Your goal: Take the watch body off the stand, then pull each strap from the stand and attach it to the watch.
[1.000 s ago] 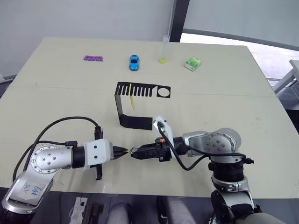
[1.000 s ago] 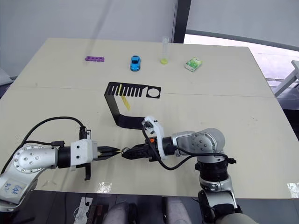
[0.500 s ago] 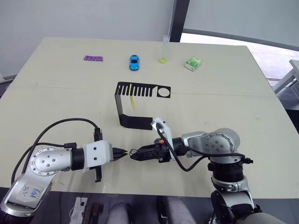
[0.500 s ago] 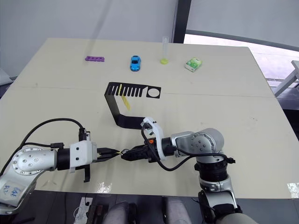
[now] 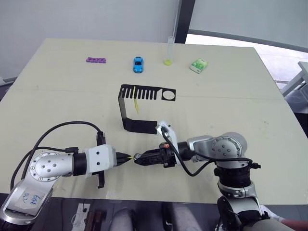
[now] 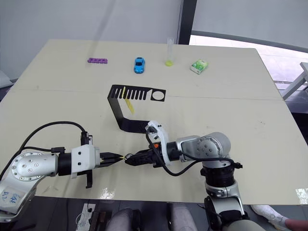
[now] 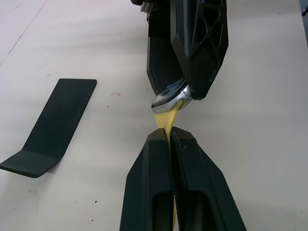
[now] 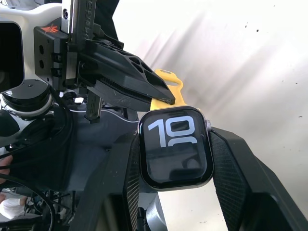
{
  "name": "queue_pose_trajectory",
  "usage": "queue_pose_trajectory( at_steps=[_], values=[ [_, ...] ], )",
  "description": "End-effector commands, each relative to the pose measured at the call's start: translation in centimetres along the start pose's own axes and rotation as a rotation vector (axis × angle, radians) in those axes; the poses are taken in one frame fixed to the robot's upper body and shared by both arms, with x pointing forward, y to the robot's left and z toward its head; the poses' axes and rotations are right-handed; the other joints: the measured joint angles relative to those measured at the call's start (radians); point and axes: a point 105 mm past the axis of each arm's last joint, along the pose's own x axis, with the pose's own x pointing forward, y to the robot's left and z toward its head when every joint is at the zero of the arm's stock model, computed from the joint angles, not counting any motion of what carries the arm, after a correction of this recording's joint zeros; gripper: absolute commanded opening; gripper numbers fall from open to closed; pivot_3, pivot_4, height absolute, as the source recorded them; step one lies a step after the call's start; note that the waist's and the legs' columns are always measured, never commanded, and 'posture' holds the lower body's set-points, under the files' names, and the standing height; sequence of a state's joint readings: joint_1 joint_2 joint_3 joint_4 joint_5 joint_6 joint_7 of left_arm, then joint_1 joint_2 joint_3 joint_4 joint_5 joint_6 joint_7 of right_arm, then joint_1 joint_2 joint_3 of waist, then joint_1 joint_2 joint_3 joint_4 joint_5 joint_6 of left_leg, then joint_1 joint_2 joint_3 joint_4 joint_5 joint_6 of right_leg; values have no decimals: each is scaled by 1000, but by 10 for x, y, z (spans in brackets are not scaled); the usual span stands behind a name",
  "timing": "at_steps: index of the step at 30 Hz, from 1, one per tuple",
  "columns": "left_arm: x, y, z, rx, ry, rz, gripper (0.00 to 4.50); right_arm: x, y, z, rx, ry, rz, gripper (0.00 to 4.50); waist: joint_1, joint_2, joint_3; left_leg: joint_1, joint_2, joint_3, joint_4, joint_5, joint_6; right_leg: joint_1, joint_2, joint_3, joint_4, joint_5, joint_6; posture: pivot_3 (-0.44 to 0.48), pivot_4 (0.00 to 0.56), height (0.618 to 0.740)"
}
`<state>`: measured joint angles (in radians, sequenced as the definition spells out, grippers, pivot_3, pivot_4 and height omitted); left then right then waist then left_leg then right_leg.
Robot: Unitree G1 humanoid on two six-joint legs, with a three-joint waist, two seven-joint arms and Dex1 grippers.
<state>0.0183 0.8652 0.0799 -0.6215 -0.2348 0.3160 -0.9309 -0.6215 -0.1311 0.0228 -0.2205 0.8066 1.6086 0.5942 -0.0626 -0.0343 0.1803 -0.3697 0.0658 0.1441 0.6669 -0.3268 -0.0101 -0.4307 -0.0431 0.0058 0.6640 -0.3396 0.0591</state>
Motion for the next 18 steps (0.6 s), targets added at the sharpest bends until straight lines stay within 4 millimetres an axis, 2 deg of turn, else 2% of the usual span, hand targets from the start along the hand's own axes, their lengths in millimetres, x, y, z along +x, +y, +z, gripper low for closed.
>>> queue_pose_trajectory(
  at_steps=[1, 2, 5, 8, 12, 15, 18],
  values=[
    [-1, -4, 22, 56, -79, -6, 0, 4, 3, 1, -9, 2, 13, 1575, 0, 0, 0, 0, 0, 0, 0, 0, 0, 0, 0, 0, 0, 0, 0, 0, 150, 740],
    [-1, -3, 23, 30, -91, 6, 0, 4, 4, 1, -11, 3, 16, 1575, 0, 0, 0, 0, 0, 0, 0, 0, 0, 0, 0, 0, 0, 0, 0, 0, 150, 740],
    [-6, -6, 23, 20, -93, -2, 932, 3, 5, 1, -19, -1, 25, 1575, -1, 0, 0, 0, 0, 0, 0, 0, 0, 0, 0, 0, 0, 0, 0, 0, 150, 740],
    [-19, -8, 19, 7, -71, -14, 2361, 2, 8, 5, -45, -17, 38, 1575, -7, 0, 0, 0, 0, 0, -1, 0, 0, 0, 0, 0, -1, 0, 0, 0, 150, 740],
    [-55, -5, 9, -53, -60, 6, 4433, -3, 13, 12, -216, -60, 45, 1575, -18, 1, 0, 0, 0, 0, -1, 0, 0, 0, 0, 0, -1, 0, 0, 0, 150, 740],
    [-79, 0, 11, -104, -102, 34, 4500, -5, 17, 20, -399, -103, 50, 1575, -21, 1, 1, 0, 0, -1, -1, 0, 0, 0, 0, -1, -1, 0, 0, 0, 150, 740],
    [-93, 6, 11, -152, -139, 60, 4500, -1, 21, 26, -614, -123, 66, 1575, -22, 1, 1, 0, 0, -1, -1, 0, 0, 0, 0, -1, -2, 0, 0, 0, 150, 740]
  ],
)
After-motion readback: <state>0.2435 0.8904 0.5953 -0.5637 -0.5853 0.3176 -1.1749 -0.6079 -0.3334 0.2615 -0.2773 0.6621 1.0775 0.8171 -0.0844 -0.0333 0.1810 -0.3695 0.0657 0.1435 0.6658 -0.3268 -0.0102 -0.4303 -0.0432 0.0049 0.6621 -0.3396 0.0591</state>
